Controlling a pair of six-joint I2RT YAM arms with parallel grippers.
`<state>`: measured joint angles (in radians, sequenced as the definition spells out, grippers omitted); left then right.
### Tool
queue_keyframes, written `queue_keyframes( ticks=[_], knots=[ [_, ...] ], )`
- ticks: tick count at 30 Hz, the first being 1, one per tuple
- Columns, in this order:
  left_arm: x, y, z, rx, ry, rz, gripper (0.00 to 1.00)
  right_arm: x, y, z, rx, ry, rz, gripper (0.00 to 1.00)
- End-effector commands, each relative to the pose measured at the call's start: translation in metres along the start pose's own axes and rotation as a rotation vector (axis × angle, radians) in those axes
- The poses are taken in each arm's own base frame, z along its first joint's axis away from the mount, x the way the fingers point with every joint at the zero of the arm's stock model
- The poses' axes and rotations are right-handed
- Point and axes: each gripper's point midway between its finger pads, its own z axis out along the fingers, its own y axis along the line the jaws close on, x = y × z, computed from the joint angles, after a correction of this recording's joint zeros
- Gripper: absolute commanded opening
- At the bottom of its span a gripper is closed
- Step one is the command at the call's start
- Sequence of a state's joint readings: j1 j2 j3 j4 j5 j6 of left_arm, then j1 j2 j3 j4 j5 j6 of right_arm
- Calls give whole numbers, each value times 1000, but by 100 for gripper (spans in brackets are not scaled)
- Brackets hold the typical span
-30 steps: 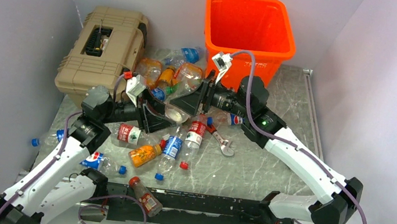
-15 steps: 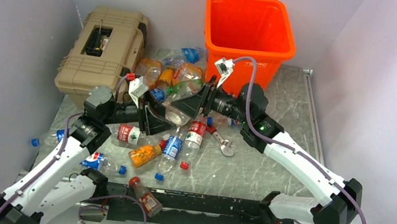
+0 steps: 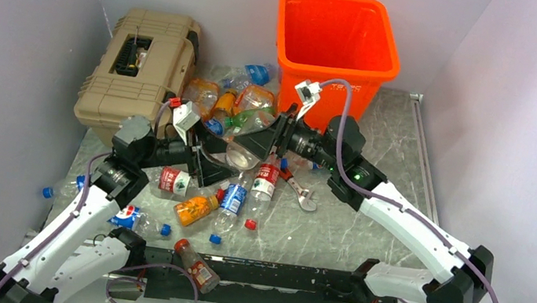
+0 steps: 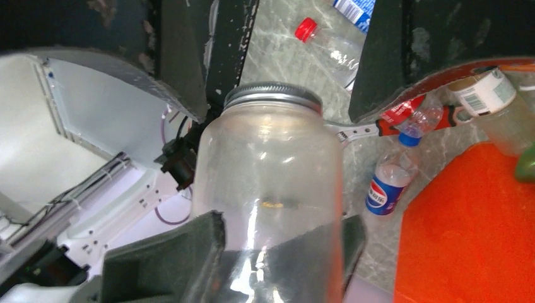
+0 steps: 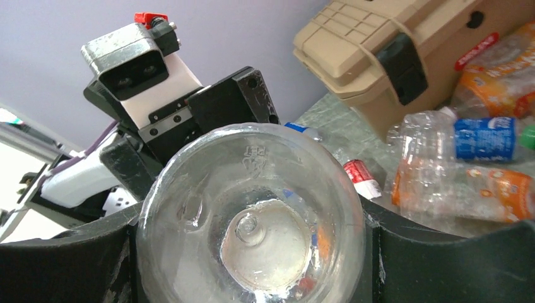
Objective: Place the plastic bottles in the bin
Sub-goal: Place the plastic bottle in the trash bin.
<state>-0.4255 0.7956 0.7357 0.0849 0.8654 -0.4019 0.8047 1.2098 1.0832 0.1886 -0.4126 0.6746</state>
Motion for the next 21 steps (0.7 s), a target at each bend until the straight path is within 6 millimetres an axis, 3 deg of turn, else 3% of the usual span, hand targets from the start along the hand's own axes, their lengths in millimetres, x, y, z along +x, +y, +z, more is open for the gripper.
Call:
queue_keyframes(
  ticks=[1,9,15,21],
  knots=[
    [-26,0,-4,-63,-67,67,99,-38,17,-24,44,-115,-91,0],
    [-34,3,-10,-118,-105,84,99,-66,16,-61,193,-187,-225,0],
    [-34,11,-11,-161,-91,97,100,-162,31,-131,464,-492,-423,0],
    [-37,52,-24,-428,-76,28,100,-237,6,-154,820,-700,-536,0]
  ],
)
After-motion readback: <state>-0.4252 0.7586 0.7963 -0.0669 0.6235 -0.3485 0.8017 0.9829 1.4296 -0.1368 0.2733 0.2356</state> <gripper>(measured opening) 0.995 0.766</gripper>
